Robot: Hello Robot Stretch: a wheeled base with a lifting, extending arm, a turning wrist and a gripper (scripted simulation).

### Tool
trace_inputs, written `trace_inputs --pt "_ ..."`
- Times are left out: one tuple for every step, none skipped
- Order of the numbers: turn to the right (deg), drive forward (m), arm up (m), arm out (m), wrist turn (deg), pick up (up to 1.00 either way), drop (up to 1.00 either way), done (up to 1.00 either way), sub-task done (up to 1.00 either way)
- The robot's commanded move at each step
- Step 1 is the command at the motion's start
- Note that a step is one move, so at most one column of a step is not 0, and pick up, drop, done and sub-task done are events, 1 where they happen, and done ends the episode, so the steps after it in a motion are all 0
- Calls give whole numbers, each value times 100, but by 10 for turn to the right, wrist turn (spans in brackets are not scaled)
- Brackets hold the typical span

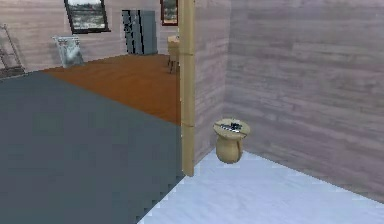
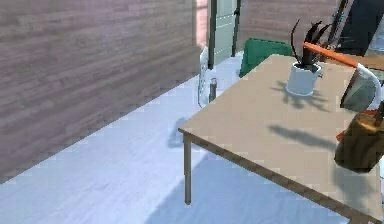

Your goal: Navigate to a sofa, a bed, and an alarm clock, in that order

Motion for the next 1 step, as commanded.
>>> trace_inputs --pt "-450 0 0 0 0 0 0 0 0"
